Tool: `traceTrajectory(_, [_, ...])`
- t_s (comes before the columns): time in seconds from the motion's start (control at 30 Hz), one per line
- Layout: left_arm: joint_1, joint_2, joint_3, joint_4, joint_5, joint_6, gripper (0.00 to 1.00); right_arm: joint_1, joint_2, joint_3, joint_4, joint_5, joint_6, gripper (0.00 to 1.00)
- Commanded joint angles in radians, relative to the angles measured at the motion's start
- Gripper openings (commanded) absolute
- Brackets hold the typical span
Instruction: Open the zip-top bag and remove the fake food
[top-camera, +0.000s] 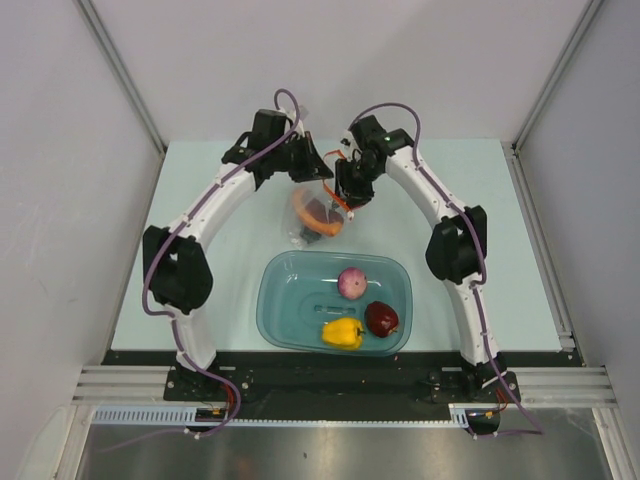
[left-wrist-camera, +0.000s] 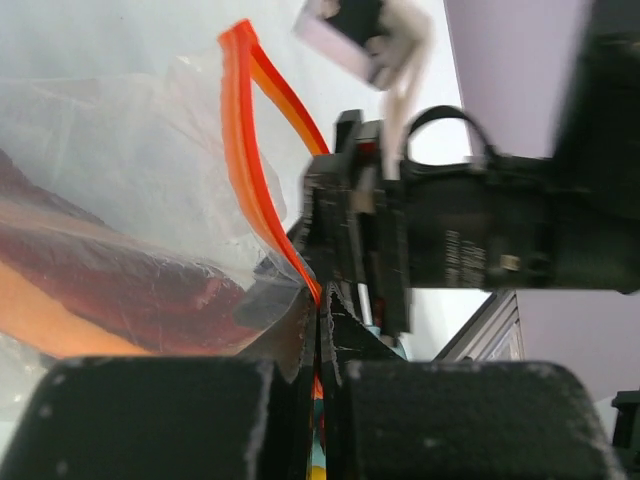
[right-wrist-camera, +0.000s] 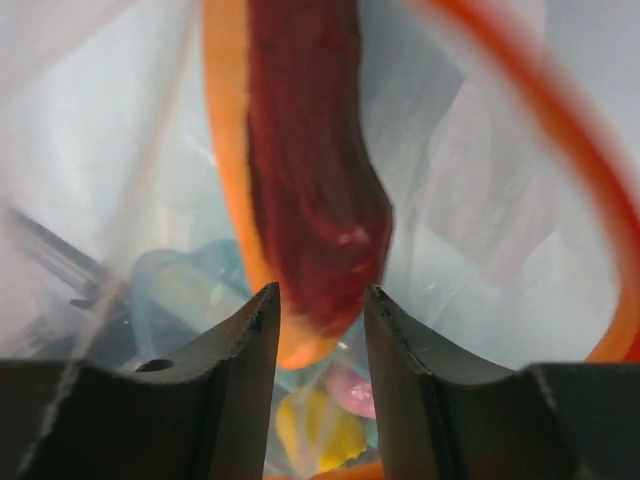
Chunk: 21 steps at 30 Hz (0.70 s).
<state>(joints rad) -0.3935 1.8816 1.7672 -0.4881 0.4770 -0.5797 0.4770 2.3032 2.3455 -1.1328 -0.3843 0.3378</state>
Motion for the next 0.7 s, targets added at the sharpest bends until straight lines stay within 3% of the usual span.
traceTrajectory(0.0, [-0.011, 0.008, 0.055, 0.036, 0.029, -0.025, 0.0, -0.008, 0.016, -0.063, 0.001, 0.01, -0.013, 0.47])
traceTrajectory(0.4, [-0.041, 0.042, 0.052, 0.06, 0.029, -0.048, 0.0, -0.035, -0.025, -0.339, 0.244, -0.229, 0.246, 0.59])
traceTrajectory(0.67, [-0.053, 0.047, 0.055, 0.057, 0.026, -0.049, 0.0, -0.058, -0.082, -0.495, 0.537, -0.298, 0.481, 0.62])
